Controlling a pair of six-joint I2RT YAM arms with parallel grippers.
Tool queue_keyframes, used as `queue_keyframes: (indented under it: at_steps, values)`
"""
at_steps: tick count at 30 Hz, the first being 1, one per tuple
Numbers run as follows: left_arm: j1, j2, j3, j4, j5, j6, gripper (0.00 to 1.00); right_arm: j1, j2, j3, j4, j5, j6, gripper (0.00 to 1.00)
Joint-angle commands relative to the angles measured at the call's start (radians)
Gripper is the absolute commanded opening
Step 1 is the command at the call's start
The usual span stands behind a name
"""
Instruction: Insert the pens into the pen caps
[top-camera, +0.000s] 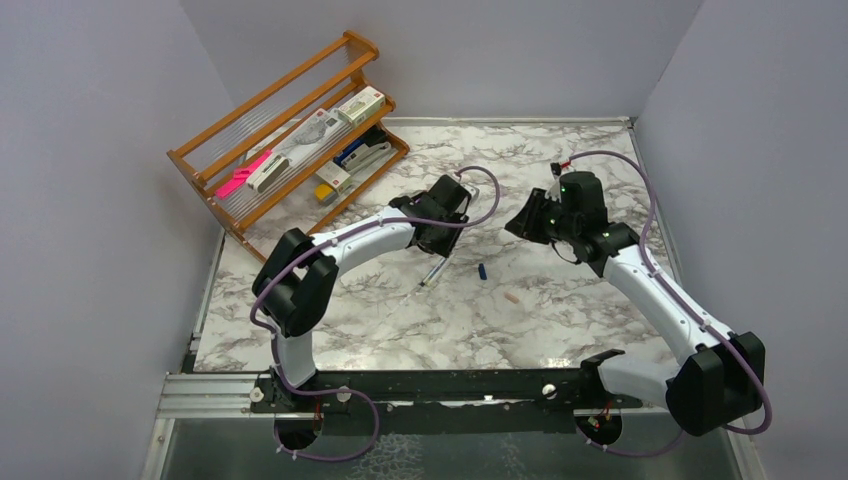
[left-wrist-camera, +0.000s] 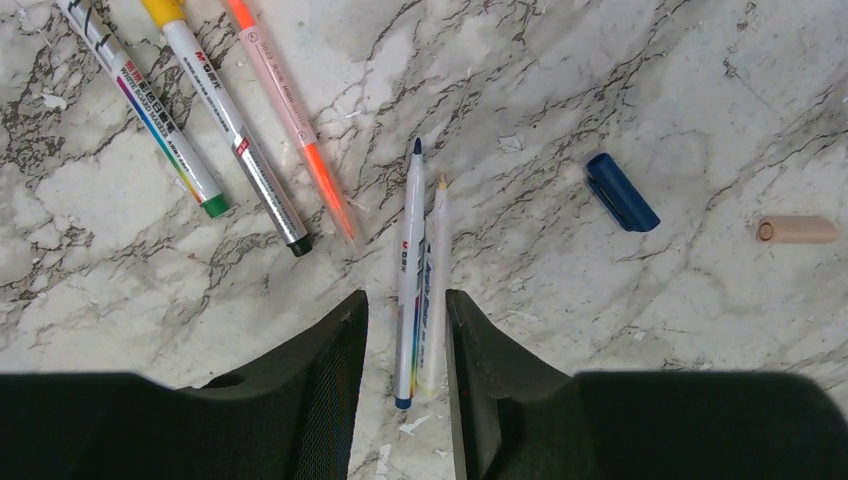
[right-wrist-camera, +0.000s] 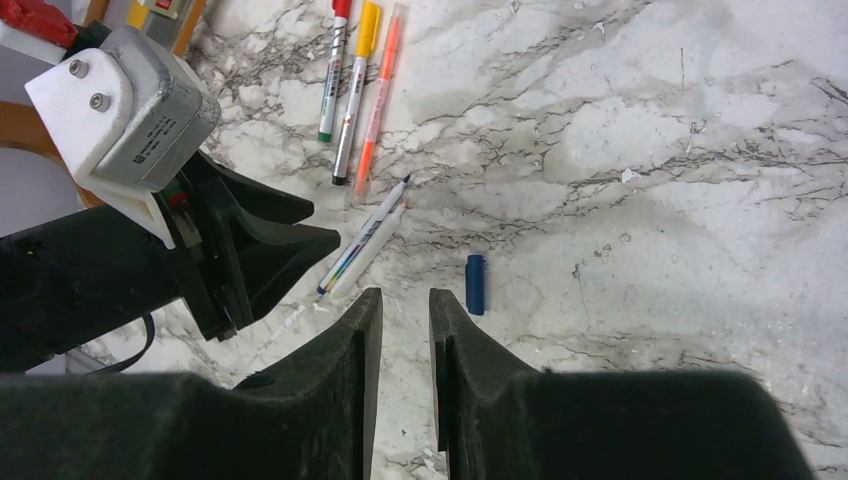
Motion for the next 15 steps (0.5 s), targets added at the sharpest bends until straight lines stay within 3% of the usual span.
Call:
queue_keyframes:
  at_steps: [1, 15]
  values:
    - [-0.001, -0.041, -0.003, 0.007, 0.021, 0.052, 0.35, 0.004, -0.012, -0.011, 0.018, 0.01, 0.018, 0.24]
    - [-0.001, 0.007, -0.074, 0.012, 0.001, 0.024, 0.36, 0.004, -0.004, -0.024, 0.023, -0.004, 0.024, 0.23]
